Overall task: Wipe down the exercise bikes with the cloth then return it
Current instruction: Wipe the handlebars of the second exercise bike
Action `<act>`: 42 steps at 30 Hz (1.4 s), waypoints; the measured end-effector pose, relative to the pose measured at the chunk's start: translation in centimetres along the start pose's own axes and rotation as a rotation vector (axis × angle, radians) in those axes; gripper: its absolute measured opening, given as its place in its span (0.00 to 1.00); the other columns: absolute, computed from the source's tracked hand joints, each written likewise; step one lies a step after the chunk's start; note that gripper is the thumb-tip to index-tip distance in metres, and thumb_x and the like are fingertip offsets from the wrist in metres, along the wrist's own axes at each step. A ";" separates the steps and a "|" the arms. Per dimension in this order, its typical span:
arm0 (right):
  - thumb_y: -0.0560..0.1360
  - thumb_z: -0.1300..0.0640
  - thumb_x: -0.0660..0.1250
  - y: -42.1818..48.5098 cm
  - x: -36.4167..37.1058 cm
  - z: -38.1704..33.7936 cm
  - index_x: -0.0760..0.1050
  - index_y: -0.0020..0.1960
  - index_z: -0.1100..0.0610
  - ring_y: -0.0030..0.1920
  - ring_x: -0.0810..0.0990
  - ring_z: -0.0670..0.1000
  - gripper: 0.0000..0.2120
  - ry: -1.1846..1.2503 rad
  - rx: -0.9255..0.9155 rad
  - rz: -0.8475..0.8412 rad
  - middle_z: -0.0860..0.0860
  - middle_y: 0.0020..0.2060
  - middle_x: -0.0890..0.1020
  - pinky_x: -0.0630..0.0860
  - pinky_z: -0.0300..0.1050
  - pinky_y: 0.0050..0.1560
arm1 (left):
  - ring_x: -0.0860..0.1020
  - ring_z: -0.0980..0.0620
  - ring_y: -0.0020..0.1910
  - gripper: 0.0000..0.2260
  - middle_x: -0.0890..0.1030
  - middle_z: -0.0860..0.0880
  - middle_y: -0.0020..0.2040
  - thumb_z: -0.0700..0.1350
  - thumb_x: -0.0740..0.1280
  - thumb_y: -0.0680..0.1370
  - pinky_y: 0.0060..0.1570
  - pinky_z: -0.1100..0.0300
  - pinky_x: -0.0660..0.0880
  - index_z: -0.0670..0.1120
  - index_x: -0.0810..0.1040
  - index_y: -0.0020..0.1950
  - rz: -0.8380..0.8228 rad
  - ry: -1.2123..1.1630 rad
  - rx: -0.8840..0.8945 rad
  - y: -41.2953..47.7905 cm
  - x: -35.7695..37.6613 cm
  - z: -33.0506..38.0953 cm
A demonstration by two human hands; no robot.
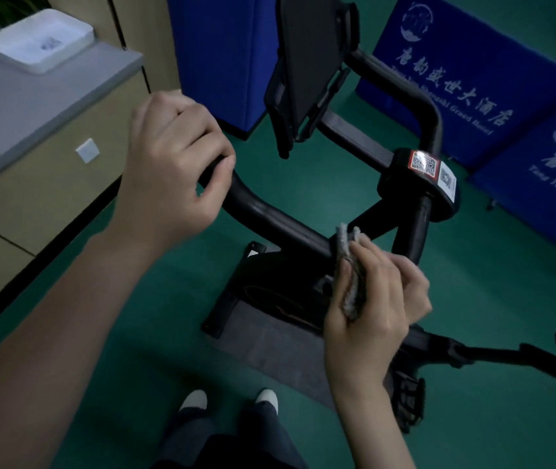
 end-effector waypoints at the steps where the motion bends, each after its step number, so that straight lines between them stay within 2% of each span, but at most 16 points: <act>1: 0.78 0.60 0.66 -0.6 -0.2 0.1 0.80 0.55 0.61 0.56 0.73 0.55 0.09 -0.041 0.036 0.055 0.55 0.56 0.81 0.70 0.59 0.54 | 0.72 0.43 0.50 0.09 0.78 0.45 0.40 0.40 0.63 0.78 0.57 0.51 0.65 0.40 0.79 0.40 0.002 -0.006 0.014 0.0 0.0 0.0; 4: 0.78 0.60 0.66 -2.1 -0.6 0.8 0.80 0.55 0.63 0.55 0.71 0.57 0.09 -0.051 0.127 0.181 0.63 0.54 0.76 0.71 0.55 0.55 | 0.70 0.44 0.51 0.09 0.78 0.45 0.41 0.41 0.63 0.78 0.58 0.52 0.63 0.40 0.79 0.41 0.014 -0.020 0.046 -0.1 0.1 -0.1; 6: 0.77 0.62 0.66 -3.1 -0.8 0.7 0.78 0.55 0.66 0.52 0.71 0.55 0.09 -0.002 0.209 0.258 0.64 0.50 0.73 0.72 0.47 0.56 | 0.69 0.45 0.52 0.09 0.78 0.45 0.41 0.41 0.63 0.78 0.58 0.53 0.62 0.40 0.79 0.41 0.023 -0.020 0.055 -0.1 0.1 -0.1; 9: 0.77 0.64 0.66 -4.5 -0.2 0.1 0.76 0.54 0.65 0.52 0.73 0.50 0.08 0.094 0.415 0.397 0.58 0.49 0.72 0.71 0.39 0.57 | 0.68 0.46 0.52 0.09 0.78 0.45 0.41 0.41 0.63 0.78 0.59 0.54 0.61 0.40 0.79 0.41 0.025 -0.021 0.071 -0.1 0.1 -0.1; 13: 0.78 0.60 0.65 -6.7 2.6 -1.1 0.72 0.51 0.55 0.50 0.77 0.49 0.03 0.436 0.821 0.531 0.48 0.47 0.77 0.75 0.43 0.53 | 0.68 0.46 0.51 0.10 0.79 0.45 0.41 0.42 0.63 0.79 0.57 0.53 0.61 0.40 0.79 0.42 0.028 -0.023 0.100 -0.1 -0.1 -0.1; 17: 0.77 0.56 0.67 -9.6 6.1 -2.2 0.75 0.47 0.48 0.45 0.80 0.39 0.03 0.686 1.133 0.481 0.43 0.45 0.80 0.75 0.32 0.44 | 0.70 0.43 0.52 0.11 0.79 0.44 0.43 0.43 0.61 0.79 0.57 0.52 0.62 0.40 0.79 0.43 0.012 -0.015 0.120 -0.1 0.0 -0.2; 20: 0.78 0.55 0.66 -10.3 8.9 -2.3 0.77 0.53 0.53 0.51 0.83 0.48 0.05 0.896 1.353 0.388 0.52 0.51 0.83 0.79 0.42 0.50 | 0.74 0.40 0.51 0.11 0.79 0.44 0.43 0.43 0.61 0.80 0.58 0.51 0.63 0.39 0.79 0.44 0.009 -0.005 0.126 -0.1 0.0 -0.2; 22: 0.79 0.57 0.64 -8.9 9.9 -2.7 0.78 0.52 0.61 0.47 0.83 0.50 0.07 1.037 1.360 0.366 0.52 0.45 0.83 0.78 0.43 0.51 | 0.74 0.40 0.51 0.11 0.78 0.44 0.43 0.44 0.60 0.80 0.59 0.51 0.63 0.40 0.79 0.44 0.005 -0.002 0.126 -0.1 0.1 -0.2; 25: 0.79 0.61 0.61 -7.1 11.0 -4.1 0.76 0.47 0.58 0.39 0.78 0.45 0.06 1.326 1.324 0.325 0.49 0.37 0.79 0.76 0.38 0.43 | 0.73 0.41 0.52 0.11 0.78 0.44 0.43 0.44 0.60 0.80 0.60 0.51 0.63 0.40 0.79 0.44 -0.001 0.002 0.129 -0.1 0.2 -0.3; 27: 0.78 0.63 0.62 -6.8 11.4 -5.1 0.75 0.48 0.58 0.38 0.79 0.45 0.04 1.495 1.304 0.277 0.49 0.37 0.80 0.76 0.41 0.45 | 0.73 0.41 0.52 0.11 0.78 0.44 0.44 0.44 0.60 0.80 0.62 0.51 0.63 0.40 0.78 0.44 -0.001 0.003 0.126 -0.1 0.2 -0.3; 30: 0.78 0.68 0.61 -6.1 11.9 -5.9 0.73 0.53 0.61 0.46 0.79 0.51 0.06 1.631 1.272 0.184 0.55 0.43 0.80 0.78 0.52 0.52 | 0.73 0.41 0.52 0.11 0.78 0.44 0.43 0.44 0.60 0.80 0.62 0.51 0.63 0.40 0.78 0.44 0.003 0.005 0.120 -0.1 0.2 -0.3; 32: 0.77 0.70 0.61 -5.5 11.9 -6.0 0.72 0.53 0.63 0.45 0.80 0.53 0.06 1.609 1.248 0.134 0.56 0.43 0.80 0.81 0.49 0.48 | 0.73 0.41 0.52 0.11 0.78 0.44 0.43 0.43 0.60 0.80 0.62 0.51 0.63 0.40 0.78 0.44 0.009 0.010 0.115 -0.2 0.3 -0.2; 35: 0.76 0.71 0.64 -5.5 11.7 -5.2 0.74 0.49 0.63 0.38 0.83 0.51 0.05 1.463 1.233 0.088 0.55 0.39 0.82 0.81 0.43 0.42 | 0.69 0.44 0.53 0.11 0.79 0.43 0.43 0.43 0.60 0.80 0.59 0.51 0.63 0.39 0.78 0.43 0.023 0.009 0.101 -0.2 0.2 -0.2; 37: 0.75 0.71 0.65 -6.1 10.7 -4.0 0.76 0.46 0.63 0.36 0.82 0.51 0.05 1.385 1.230 0.115 0.55 0.37 0.83 0.80 0.42 0.39 | 0.68 0.45 0.53 0.11 0.79 0.43 0.43 0.42 0.60 0.80 0.58 0.51 0.63 0.39 0.78 0.43 0.030 0.003 0.096 -0.2 0.2 -0.3; 40: 0.73 0.70 0.67 -7.1 8.4 -1.3 0.78 0.48 0.64 0.40 0.82 0.52 0.05 1.291 1.226 0.249 0.55 0.38 0.84 0.80 0.43 0.43 | 0.69 0.44 0.52 0.11 0.79 0.43 0.42 0.42 0.60 0.80 0.58 0.50 0.64 0.39 0.78 0.42 0.048 -0.001 0.088 -0.2 0.2 -0.3; 42: 0.73 0.69 0.68 -7.3 8.2 -0.8 0.77 0.48 0.63 0.42 0.82 0.52 0.05 1.221 1.217 0.253 0.56 0.40 0.83 0.80 0.45 0.47 | 0.70 0.44 0.51 0.11 0.79 0.44 0.42 0.41 0.60 0.80 0.58 0.50 0.64 0.39 0.78 0.42 0.058 0.001 0.081 -0.2 0.3 -0.3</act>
Point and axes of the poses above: each hand's wrist, its own y-axis towards the middle knuckle, its own x-axis out of the palm, z = x × y, the point moved 8 cm from there along y, towards the middle knuckle
